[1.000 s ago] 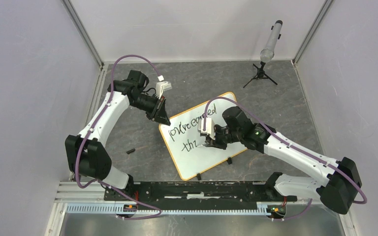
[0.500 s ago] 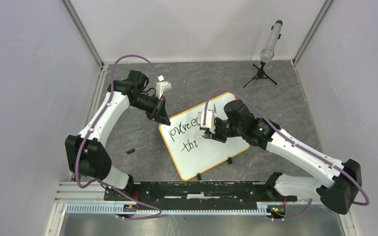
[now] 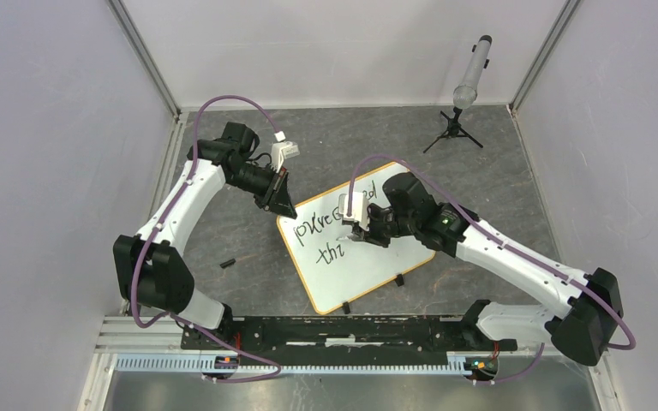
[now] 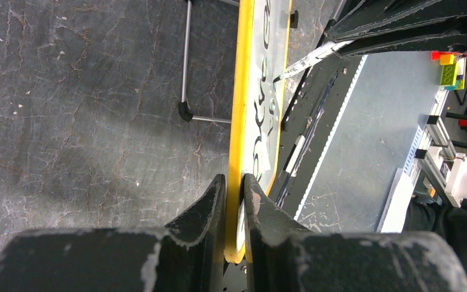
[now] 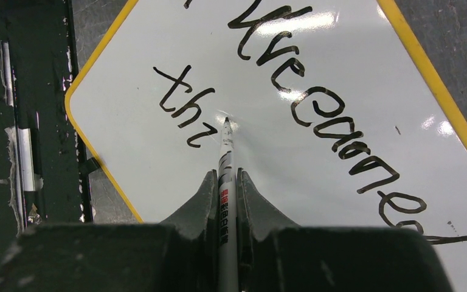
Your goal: Write a sentence on the whiteboard
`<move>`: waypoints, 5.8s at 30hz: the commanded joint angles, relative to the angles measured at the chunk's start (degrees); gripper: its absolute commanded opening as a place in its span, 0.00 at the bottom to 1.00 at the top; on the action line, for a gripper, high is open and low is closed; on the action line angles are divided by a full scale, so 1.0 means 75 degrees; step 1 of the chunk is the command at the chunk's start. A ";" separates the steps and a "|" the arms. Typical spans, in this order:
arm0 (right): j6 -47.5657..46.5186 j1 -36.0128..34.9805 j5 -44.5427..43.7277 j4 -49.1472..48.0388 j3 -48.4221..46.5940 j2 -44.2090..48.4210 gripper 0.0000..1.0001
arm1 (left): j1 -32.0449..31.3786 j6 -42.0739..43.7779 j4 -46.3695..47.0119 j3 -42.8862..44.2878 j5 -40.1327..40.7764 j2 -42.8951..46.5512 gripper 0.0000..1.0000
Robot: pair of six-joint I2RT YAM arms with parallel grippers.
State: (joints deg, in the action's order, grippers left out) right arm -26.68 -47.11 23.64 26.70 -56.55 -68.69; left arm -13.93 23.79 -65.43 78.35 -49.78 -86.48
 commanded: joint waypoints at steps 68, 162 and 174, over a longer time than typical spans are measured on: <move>-0.0284 0.0434 -0.0108 0.0097 0.0813 0.0526 0.00 | -0.0005 0.0168 0.0181 0.0071 0.0121 -0.0001 0.02; -0.0594 0.1747 0.0944 0.0363 0.0891 0.0684 0.00 | -0.0087 0.0289 0.0174 -0.0098 0.0215 0.0058 0.02; -0.0705 0.1747 0.0776 0.0506 0.1188 0.0912 0.00 | -0.0087 0.0318 0.0179 -0.0090 0.0213 0.0059 0.02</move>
State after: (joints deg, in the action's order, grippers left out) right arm -30.44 -34.09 32.32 30.92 -47.62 -62.11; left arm -13.96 23.86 -65.36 78.30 -49.65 -86.61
